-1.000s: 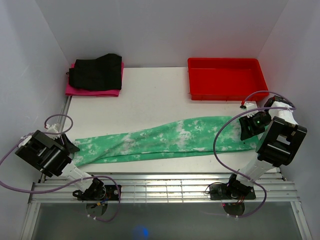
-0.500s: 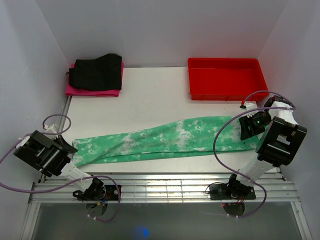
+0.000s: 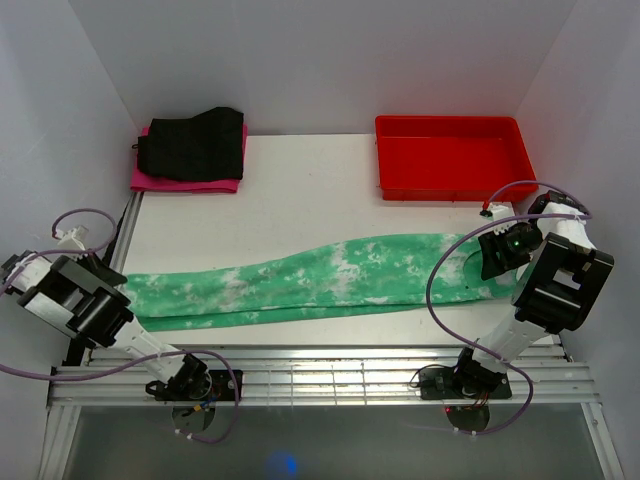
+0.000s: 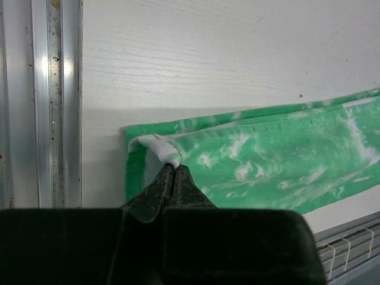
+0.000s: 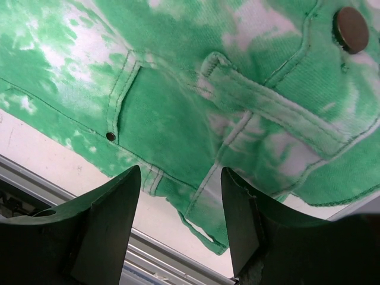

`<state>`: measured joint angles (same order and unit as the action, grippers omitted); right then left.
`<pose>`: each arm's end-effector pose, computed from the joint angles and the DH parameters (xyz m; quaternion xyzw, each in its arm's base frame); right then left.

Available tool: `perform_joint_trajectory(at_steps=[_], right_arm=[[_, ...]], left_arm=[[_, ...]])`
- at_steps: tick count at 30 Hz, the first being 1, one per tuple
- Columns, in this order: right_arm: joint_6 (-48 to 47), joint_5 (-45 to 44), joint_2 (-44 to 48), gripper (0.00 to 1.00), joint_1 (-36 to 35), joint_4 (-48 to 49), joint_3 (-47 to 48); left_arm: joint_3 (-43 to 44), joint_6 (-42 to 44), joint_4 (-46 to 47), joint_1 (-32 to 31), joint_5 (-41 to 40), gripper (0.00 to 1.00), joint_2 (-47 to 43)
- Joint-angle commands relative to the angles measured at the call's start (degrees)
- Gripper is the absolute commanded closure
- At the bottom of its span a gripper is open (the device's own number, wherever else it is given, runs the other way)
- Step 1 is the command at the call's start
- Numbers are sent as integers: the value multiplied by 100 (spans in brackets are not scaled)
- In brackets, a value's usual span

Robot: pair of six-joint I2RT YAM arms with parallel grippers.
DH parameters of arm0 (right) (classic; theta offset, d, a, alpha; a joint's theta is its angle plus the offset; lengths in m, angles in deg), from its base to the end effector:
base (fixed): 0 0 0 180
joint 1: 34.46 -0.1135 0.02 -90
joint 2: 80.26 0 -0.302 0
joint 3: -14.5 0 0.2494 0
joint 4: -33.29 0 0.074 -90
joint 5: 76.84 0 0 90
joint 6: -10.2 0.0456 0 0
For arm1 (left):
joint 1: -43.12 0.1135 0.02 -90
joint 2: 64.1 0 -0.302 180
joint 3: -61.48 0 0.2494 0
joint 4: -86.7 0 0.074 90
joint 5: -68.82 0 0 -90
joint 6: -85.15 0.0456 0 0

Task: Fold and stack the trousers
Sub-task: Fold the trousers

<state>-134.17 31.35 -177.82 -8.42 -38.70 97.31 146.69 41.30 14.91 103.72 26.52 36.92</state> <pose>0.2826 -0.1222 0.2322 -0.2459 0.9559 0.1025 0.1234 0.1875 0.2640 0.2374 -0.1066 0.9082 -0.2258 0.3359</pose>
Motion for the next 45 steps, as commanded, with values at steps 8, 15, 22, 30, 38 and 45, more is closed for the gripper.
perform_joint_trajectory(at_steps=[8, 15, 22, 30, 38, 45], right_arm=[[-196, 70, 53, 38, -64, -100, 73], [-1646, 298, 780, 29, -90, -812, -24], [-787, 641, 958, 32, -916, -338, -349], [215, -306, 266, 36, -1453, 1286, -1254], [577, -571, -386, 36, -680, 1640, -772], [427, -510, -510, 36, -486, 1510, -9]], left_arm=[[-484, 137, 944, -66, -288, 51, -230], [384, 3429, -1862, -48, -155, 45, -846], [-306, 3200, -1457, -783, -814, 44, -1285], [-2418, 1469, 818, -2104, -1650, 48, -1324], [-1373, 0, 1401, -2781, -1308, 51, 92], [6, -608, 964, -3300, -737, 49, 551]])
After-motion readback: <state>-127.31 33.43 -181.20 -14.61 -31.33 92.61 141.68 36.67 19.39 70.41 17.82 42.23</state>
